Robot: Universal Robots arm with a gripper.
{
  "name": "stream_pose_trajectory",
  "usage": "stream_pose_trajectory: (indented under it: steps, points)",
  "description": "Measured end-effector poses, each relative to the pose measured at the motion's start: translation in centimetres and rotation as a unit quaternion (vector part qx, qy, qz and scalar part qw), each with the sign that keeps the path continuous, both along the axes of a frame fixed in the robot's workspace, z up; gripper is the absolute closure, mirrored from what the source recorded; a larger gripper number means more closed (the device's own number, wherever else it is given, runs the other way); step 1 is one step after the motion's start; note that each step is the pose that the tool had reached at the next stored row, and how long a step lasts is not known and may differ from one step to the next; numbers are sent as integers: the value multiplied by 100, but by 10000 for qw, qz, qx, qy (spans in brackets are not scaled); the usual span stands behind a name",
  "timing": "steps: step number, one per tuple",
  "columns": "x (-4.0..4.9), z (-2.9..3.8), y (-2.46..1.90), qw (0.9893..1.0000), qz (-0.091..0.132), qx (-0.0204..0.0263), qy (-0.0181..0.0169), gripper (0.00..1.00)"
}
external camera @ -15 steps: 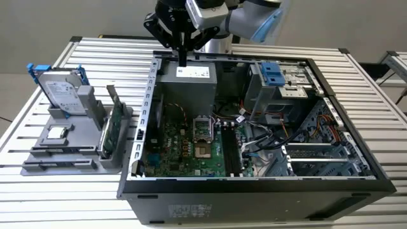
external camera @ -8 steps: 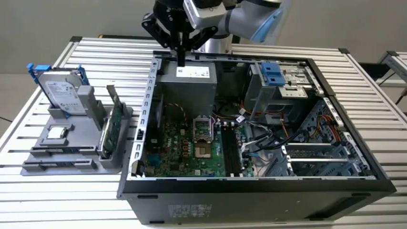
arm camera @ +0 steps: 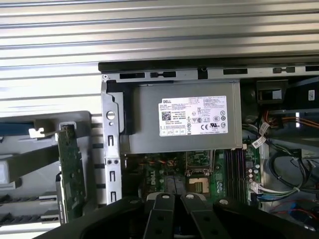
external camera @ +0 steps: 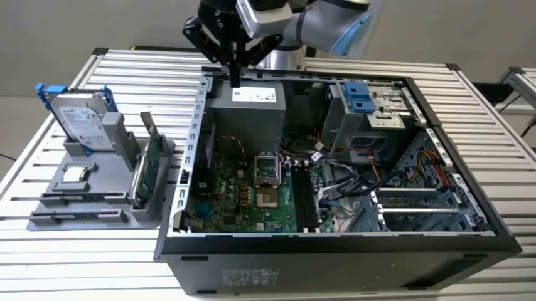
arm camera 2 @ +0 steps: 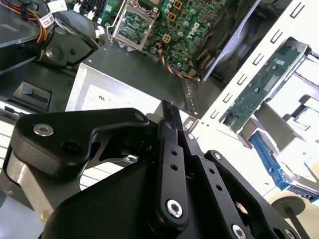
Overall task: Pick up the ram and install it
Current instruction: 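Reach for the ram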
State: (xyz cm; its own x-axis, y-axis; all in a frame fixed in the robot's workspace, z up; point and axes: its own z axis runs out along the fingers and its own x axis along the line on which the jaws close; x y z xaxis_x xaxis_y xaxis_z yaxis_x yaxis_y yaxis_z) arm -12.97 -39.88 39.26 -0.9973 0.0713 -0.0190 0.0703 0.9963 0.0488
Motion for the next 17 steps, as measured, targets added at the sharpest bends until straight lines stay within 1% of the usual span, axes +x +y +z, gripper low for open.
stream_pose_trajectory:
  steps: [9,17]
  points:
    - [-56,0,0,10000,0,0,0,100]
    - [-85,0,0,10000,0,0,0,100]
